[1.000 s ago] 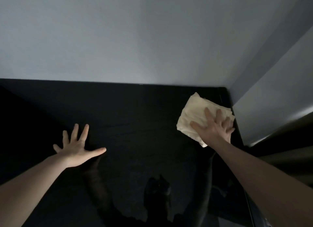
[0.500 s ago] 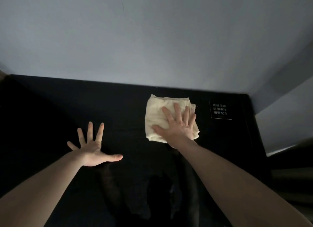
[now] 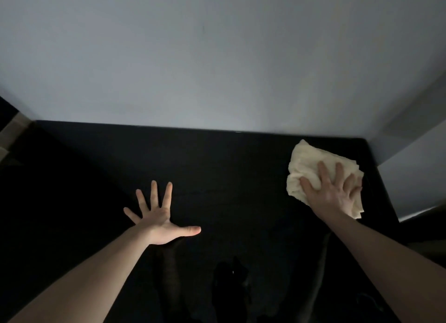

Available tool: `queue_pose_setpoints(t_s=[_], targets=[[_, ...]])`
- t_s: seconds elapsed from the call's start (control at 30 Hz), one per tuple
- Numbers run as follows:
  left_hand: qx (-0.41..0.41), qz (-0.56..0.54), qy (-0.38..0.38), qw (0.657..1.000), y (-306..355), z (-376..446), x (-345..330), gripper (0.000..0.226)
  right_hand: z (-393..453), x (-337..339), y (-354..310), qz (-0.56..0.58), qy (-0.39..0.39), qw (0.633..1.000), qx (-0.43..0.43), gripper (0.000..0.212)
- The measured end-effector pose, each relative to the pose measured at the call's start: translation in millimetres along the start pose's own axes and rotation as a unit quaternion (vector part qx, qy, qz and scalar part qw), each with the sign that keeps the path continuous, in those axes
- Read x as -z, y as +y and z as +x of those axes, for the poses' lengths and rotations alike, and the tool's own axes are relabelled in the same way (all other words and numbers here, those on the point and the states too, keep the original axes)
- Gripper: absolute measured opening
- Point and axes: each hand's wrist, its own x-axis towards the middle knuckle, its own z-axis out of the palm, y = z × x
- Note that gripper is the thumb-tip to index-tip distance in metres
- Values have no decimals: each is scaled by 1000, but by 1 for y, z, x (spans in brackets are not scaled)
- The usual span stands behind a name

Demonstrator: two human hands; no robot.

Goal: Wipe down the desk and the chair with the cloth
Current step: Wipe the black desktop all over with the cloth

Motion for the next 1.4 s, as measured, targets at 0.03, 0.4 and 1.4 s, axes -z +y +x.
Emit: queue_pose_setpoints(t_s=[0.03,0.4,1.4], targets=[[-5,0,5,1000,-1,1,-2,164,-6,-3,-9,6,2,1000,-11,83],[-157,-3,202,967,-125,-4,-2,108,-91,-44,-185,-1,-31,999,20,83],[78,-82,373,921,-476,-19,-19,95,-299,-122,-365,-34,-45,980,192,77]])
